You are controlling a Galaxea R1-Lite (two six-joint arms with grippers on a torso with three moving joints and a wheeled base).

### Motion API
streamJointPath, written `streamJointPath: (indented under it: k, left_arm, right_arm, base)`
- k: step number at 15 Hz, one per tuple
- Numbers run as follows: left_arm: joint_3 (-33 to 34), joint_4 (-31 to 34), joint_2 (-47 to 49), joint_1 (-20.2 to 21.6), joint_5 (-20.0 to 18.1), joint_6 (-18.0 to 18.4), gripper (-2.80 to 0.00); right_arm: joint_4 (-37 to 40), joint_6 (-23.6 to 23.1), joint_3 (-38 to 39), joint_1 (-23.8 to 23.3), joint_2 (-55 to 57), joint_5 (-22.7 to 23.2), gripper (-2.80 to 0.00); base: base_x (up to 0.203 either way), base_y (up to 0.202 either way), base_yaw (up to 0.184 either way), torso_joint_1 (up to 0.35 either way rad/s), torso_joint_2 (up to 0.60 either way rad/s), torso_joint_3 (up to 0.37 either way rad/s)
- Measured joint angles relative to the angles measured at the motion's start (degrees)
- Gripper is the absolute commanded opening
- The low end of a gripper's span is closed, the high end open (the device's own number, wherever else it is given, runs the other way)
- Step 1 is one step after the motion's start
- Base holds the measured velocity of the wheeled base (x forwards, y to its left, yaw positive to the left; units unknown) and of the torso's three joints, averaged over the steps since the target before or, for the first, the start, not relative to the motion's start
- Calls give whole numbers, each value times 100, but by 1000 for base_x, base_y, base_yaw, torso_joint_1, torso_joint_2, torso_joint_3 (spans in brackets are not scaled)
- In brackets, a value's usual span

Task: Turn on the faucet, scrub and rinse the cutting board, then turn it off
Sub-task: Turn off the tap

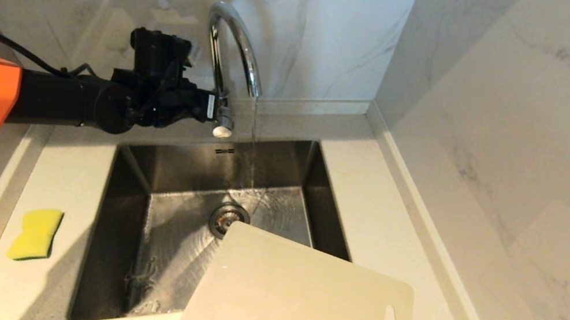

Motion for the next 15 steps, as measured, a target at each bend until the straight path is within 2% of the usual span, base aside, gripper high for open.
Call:
streamJointPath:
  k: [9,13,15]
  left_arm:
    - [0,29,-93,-5,-52,-105,-280]
    - [8,895,-301,-5,-127,-644,-280]
    - [12,1138,-375,-5,-138,-708,-280]
  right_arm:
    - [0,0,0,0,0,2,-280]
    - [0,0,0,0,0,0,-280]
    - [1,0,0,-2,0,0,-280]
  base:
    - [0,0,0,0,0,0]
    - [0,0,0,0,0,0]
    - [0,0,0,0,0,0]
